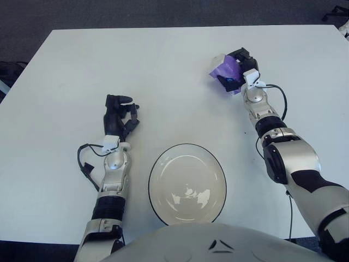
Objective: Put the tissue paper into the plate.
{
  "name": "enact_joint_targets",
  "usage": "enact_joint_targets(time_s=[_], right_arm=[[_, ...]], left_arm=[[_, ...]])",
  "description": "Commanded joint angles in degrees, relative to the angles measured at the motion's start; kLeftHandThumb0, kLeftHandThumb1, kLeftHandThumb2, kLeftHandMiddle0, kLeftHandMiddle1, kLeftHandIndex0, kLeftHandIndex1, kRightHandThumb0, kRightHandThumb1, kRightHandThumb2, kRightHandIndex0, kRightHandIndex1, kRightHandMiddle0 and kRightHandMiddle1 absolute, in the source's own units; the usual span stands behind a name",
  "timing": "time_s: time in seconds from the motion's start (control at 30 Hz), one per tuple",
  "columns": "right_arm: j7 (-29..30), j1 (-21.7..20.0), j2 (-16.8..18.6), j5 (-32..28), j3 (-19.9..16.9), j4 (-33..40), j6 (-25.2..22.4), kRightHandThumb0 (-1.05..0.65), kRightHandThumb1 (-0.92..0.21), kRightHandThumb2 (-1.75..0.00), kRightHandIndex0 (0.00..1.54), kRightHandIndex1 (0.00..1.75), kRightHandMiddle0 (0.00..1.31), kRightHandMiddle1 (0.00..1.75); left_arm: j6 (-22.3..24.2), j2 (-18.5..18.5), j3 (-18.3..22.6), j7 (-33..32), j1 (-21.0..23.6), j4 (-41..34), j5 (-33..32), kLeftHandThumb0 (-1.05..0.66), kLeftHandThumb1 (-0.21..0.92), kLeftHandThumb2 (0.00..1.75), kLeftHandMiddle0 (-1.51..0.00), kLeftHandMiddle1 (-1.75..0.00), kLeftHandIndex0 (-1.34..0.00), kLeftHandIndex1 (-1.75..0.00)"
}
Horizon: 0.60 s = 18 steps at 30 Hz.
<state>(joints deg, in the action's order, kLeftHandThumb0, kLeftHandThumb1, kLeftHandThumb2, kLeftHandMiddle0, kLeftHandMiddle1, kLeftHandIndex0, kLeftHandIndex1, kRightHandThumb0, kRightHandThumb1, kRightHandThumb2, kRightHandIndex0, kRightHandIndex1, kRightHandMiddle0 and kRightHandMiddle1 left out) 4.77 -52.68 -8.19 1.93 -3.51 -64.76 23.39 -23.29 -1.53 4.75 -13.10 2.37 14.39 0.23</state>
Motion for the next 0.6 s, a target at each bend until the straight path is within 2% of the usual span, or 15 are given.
enact_joint_targets(time_s=[0.0, 0.23, 0.47, 0.57], right_arm=[[-10.22, 6.08, 4.57, -8.05, -3.92, 2.36, -5.41, -0.09, -0.20, -1.55, 1.38, 1.75, 1.16, 1.75], [-18.84, 8.37, 5.22, -15.21, -6.66, 9.99, -11.31, -0.09, -0.21, -1.55, 1.37, 1.75, 1.14, 1.75], [-25.46, 12.94, 5.08, -20.23, -6.37, 22.84, -19.58, -0.09, -0.21, -1.53, 1.33, 1.75, 1.09, 1.75], [-29.74, 14.35, 4.29, -21.38, -5.64, 26.34, -20.78, -0.08, -0.20, -1.54, 1.30, 1.75, 1.07, 1.75]], left_arm=[[0.81, 3.25, -1.24, 0.45, -8.00, 11.67, 0.84, -0.36, 0.81, 0.70, -0.46, -1.30, -0.25, -1.75], [0.91, 3.37, -1.21, 0.49, -7.98, 11.54, 0.86, -0.36, 0.81, 0.68, -0.46, -1.30, -0.25, -1.75], [1.10, 3.70, -1.00, 0.32, -7.63, 11.82, 0.64, -0.36, 0.79, 0.72, -0.46, -1.31, -0.26, -1.75], [1.20, 3.84, -0.89, 0.04, -7.43, 11.97, 0.75, -0.36, 0.78, 0.73, -0.46, -1.31, -0.27, -1.75]])
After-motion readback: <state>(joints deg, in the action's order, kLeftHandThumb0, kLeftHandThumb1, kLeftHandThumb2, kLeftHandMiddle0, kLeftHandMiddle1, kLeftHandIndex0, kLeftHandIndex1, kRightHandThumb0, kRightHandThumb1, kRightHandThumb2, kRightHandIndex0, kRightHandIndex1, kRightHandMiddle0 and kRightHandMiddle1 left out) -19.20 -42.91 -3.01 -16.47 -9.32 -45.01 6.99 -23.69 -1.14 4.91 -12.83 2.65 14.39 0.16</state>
